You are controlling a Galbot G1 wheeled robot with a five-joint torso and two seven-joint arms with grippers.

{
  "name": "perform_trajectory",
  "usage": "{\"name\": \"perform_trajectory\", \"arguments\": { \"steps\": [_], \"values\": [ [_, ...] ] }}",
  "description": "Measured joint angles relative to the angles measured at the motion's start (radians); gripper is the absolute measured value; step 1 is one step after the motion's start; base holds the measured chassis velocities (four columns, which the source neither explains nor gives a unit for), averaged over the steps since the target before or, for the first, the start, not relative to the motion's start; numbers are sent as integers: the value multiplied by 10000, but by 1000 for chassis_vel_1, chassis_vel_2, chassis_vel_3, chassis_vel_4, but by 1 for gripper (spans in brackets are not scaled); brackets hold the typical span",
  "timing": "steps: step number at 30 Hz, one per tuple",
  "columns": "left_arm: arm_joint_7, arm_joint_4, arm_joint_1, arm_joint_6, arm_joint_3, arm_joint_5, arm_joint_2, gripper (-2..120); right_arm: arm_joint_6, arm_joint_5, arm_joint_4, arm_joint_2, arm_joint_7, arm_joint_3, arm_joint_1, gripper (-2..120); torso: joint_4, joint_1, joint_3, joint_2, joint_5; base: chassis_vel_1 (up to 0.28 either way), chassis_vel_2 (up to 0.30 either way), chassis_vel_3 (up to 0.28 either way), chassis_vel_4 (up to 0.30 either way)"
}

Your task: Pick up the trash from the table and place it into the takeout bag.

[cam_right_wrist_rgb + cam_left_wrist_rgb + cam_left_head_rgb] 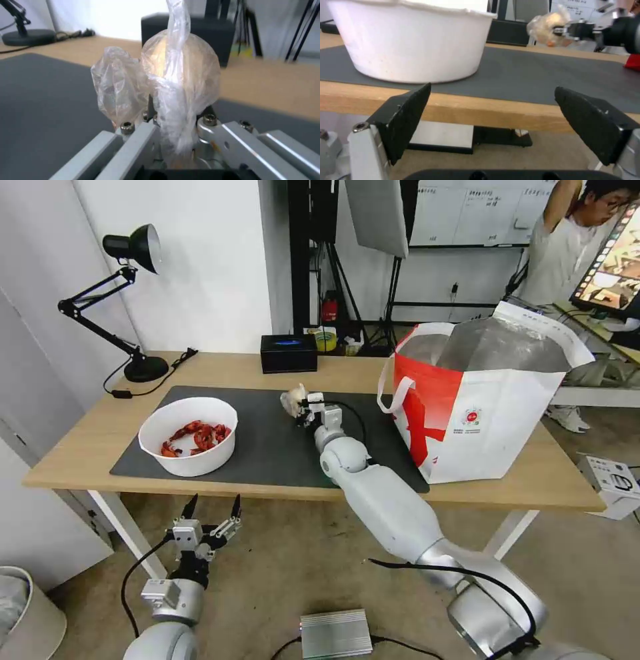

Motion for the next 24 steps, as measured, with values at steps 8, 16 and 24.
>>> {"name": "perform_trajectory", "arguments": {
  "steps": [8,16,24],
  "values": [
    [-12,-185,58,0,-45,-107,34,100,916,-809,1823,-1429,-318,-235,-689,4,0,1,0,1,1,0,0,0,0],
    [-35,-342,143,33,-29,-80,119,100,1657,-1518,4200,-2841,-1015,212,-2474,4,-1,0,0,1,3,0,0,0,0],
    [-41,-540,262,75,48,28,85,100,2761,-2445,6312,-4088,-1850,1859,-4676,4,-1,-1,-1,1,3,0,0,0,0]
  ]
}}
